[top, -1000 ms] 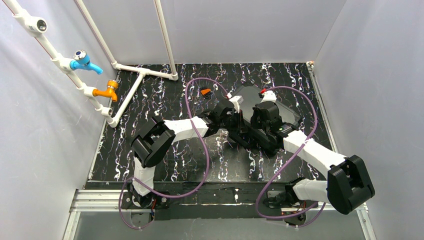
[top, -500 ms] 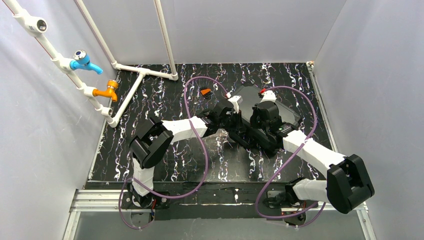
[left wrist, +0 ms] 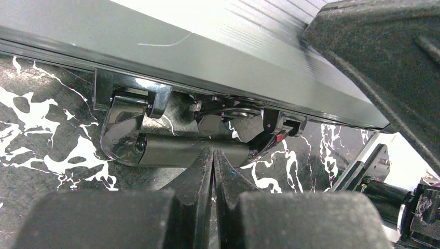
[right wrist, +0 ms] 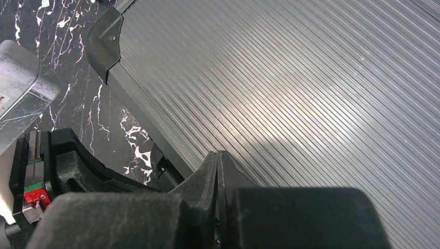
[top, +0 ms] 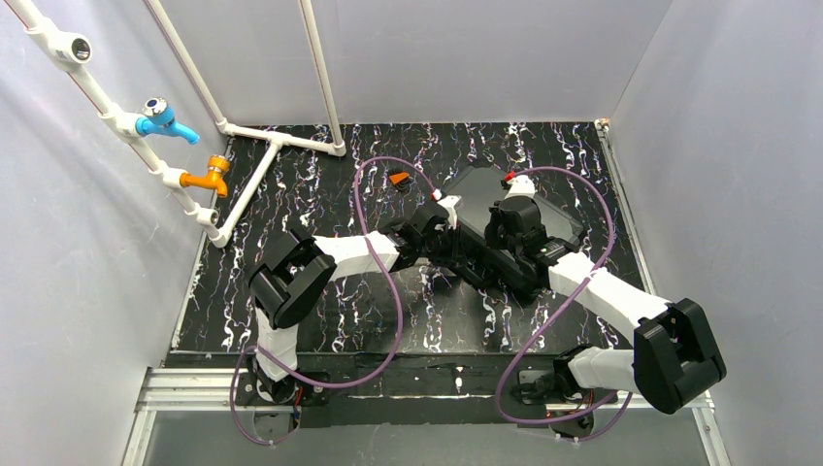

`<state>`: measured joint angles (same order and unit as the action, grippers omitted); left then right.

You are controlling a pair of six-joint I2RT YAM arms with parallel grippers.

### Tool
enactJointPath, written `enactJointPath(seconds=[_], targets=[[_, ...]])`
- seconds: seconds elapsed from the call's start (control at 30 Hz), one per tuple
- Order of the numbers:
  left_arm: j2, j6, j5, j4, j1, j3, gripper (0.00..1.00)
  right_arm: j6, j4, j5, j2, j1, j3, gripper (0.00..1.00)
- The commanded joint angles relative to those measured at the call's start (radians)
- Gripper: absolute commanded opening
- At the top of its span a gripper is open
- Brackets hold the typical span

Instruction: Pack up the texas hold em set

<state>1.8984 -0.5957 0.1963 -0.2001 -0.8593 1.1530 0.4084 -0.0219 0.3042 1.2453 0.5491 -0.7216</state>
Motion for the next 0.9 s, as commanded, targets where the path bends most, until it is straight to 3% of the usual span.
enactJointPath(seconds=[0.0,0.87], targets=[[-0.024,-0.008,0.0,0.01,-0.001,0.03,0.02,-0.009,-0.2,-0.019,0.056,-0.007,0.056,0.05],[0.139,-0.055,-0.013,0.01,-0.003,0.072,0.0,-0.009,-0.2,-0.019,0.061,-0.007,0.059,0.05]])
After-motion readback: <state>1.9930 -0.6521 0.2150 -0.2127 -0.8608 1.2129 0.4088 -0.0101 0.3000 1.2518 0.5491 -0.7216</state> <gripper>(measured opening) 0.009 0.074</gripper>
